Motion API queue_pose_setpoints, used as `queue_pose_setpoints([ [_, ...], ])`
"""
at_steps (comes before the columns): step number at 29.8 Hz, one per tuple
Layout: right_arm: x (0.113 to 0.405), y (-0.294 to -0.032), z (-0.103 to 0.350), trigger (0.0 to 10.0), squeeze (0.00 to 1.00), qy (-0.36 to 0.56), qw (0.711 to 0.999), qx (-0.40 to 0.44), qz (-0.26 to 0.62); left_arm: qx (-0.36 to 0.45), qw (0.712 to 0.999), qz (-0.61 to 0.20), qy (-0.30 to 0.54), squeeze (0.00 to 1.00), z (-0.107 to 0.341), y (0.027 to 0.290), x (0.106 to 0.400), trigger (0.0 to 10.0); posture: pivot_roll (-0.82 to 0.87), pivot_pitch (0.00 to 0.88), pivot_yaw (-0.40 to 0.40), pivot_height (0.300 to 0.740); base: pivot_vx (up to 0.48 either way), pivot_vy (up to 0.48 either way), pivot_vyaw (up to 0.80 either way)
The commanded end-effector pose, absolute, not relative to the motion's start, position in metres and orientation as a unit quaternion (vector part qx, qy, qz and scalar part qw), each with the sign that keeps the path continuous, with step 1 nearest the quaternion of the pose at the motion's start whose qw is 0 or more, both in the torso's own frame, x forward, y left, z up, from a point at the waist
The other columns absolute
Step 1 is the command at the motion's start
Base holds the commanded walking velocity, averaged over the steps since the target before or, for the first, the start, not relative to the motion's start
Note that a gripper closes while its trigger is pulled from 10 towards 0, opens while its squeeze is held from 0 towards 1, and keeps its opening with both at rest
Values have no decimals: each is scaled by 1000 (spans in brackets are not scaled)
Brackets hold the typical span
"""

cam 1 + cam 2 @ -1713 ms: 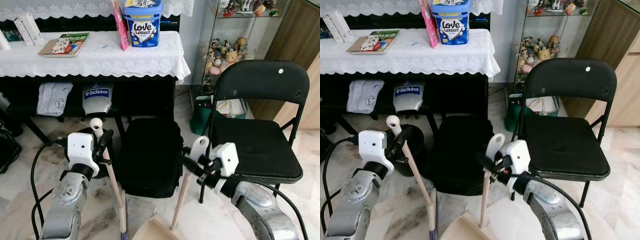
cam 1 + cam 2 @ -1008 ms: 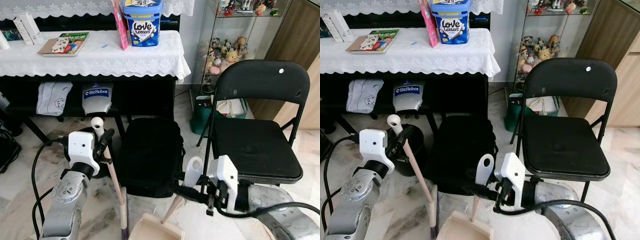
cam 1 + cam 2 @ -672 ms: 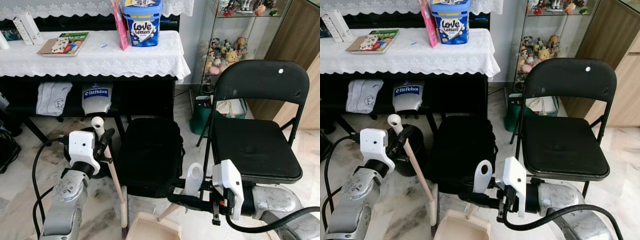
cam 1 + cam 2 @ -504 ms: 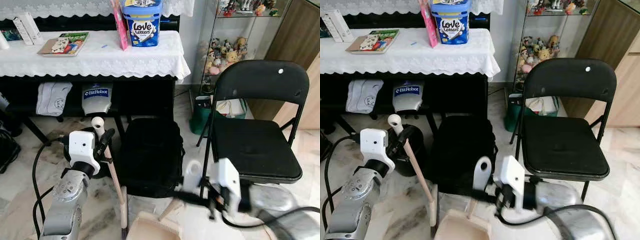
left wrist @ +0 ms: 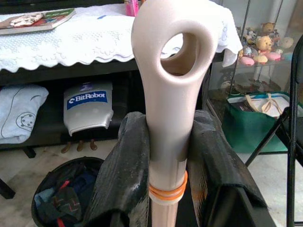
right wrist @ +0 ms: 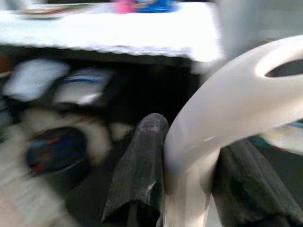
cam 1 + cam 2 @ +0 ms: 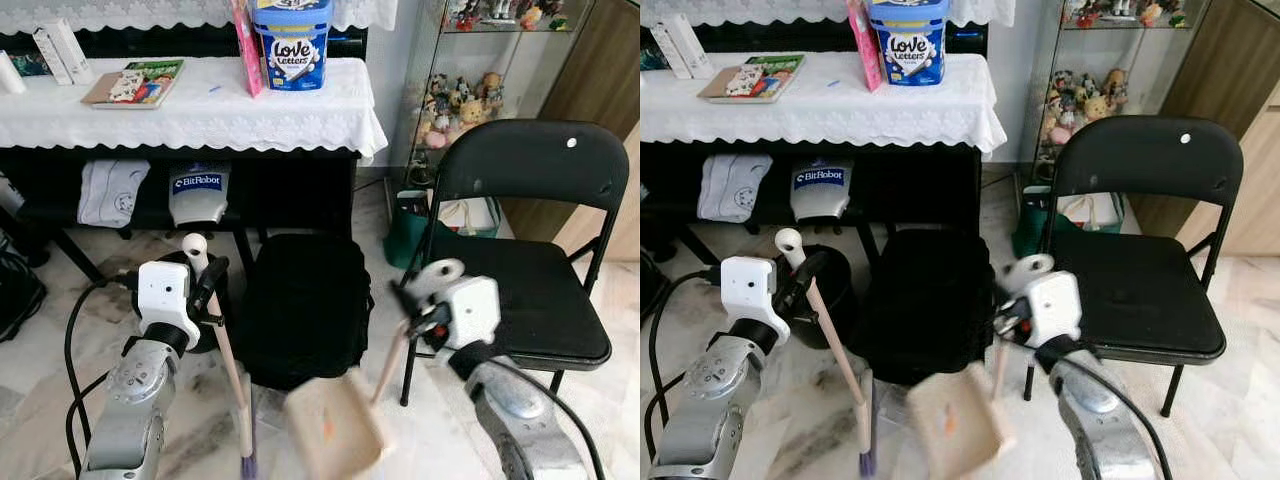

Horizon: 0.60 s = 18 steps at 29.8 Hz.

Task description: Sweep floor

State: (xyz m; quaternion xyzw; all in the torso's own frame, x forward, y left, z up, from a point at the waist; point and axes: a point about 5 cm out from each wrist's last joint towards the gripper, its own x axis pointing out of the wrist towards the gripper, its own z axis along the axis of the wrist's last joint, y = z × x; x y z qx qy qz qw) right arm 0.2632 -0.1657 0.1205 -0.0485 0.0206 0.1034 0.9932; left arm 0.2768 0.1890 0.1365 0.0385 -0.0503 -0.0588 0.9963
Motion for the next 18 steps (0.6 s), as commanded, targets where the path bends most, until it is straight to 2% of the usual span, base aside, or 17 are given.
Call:
queue_pose_setpoints([
  [1, 267, -176, 127, 10000, 0, -5, 997, -63, 45, 45, 995, -55, -74, 0, 146, 191, 278, 10000, -56, 90, 56, 740, 0, 0, 0],
  [11, 263, -182, 115, 10000, 0, -31, 997, -57, -49, 34, 995, -60, -75, 0, 146, 188, 277, 10000, -54, 94, 55, 740, 0, 0, 0],
  [18, 265, -184, 105, 10000, 0, -37, 996, -60, -58, 31, 995, -62, -73, 0, 144, 187, 277, 10000, -53, 103, 57, 740, 0, 0, 0],
])
